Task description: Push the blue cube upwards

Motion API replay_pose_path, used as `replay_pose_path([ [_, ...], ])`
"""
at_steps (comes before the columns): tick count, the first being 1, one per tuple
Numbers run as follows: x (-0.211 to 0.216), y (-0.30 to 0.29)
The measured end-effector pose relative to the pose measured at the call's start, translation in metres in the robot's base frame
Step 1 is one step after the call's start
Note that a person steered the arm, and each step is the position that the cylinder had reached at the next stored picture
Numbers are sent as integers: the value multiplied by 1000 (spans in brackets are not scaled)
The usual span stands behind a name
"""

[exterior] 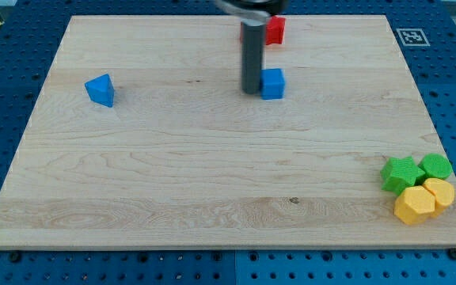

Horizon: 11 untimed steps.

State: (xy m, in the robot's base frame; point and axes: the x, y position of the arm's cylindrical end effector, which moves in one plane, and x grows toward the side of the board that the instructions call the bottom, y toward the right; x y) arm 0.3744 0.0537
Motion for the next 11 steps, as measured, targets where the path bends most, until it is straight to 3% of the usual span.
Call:
replay_pose_path([
  [1, -6, 18],
  [3, 38, -5],
  [4, 2, 27],
  [5, -23, 22],
  [7, 28, 43],
  [8, -5, 66],
  [9, -45, 53],
  [10, -37, 61],
  [11, -17, 107],
])
